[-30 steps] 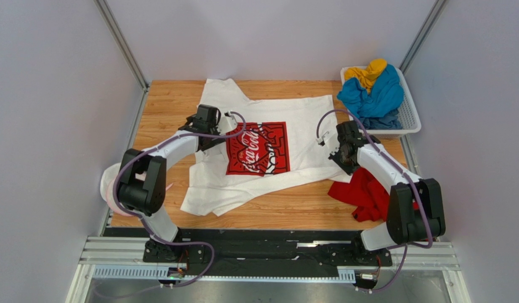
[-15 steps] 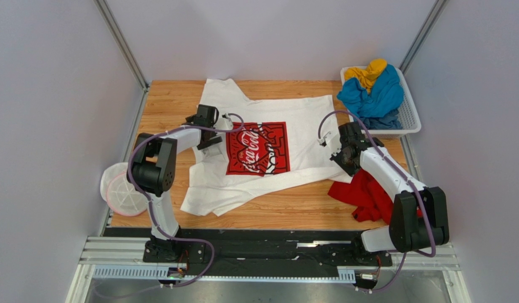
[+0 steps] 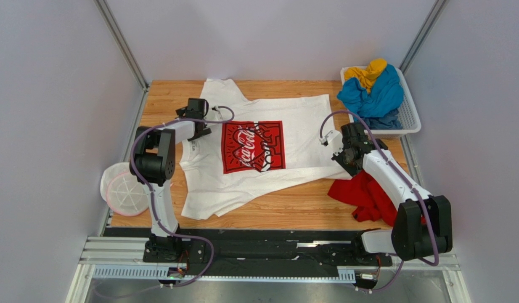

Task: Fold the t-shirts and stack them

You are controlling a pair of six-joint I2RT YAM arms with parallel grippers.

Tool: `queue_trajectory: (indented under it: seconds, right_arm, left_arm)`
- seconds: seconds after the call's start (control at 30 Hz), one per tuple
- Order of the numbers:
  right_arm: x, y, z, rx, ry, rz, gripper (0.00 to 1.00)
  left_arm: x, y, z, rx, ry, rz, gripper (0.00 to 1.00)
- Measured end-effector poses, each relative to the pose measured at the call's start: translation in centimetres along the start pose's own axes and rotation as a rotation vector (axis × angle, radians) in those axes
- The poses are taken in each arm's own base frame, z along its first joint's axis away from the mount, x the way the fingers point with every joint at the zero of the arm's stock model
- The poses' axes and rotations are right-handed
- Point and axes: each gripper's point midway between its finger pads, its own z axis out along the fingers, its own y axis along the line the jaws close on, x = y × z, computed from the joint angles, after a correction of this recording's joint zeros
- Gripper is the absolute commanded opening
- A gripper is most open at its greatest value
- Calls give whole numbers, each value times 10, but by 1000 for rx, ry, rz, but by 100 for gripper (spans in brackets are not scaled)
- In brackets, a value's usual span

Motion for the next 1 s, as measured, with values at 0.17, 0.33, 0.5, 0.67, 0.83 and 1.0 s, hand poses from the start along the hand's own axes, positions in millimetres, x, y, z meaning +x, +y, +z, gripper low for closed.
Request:
queue_trajectory:
  seconds: [0.17, 0.33, 0.5, 0.67, 0.83, 1.0]
  right_arm:
    - [2, 1, -2, -1, 1, 3, 0]
    - [3, 2, -4, -1, 1, 6, 0]
    - [7, 6, -4, -9, 11, 18, 0]
    - [9, 8, -3, -16, 15, 27, 0]
    - [10, 11, -2, -30, 13, 34, 0]
    - [11, 14, 0, -39, 14, 37, 0]
  left_arm:
    - [-1, 7, 7, -22, 10, 23, 92]
    - [-3, 18, 16, -54, 25, 36, 92]
    - [-4, 24, 20, -75, 24, 29, 93]
    - [-1, 22, 9, -69, 5, 15, 93]
    - [2, 41, -36, -91, -50, -39, 93]
    - [-4, 72, -103, -155, -148, -99, 93]
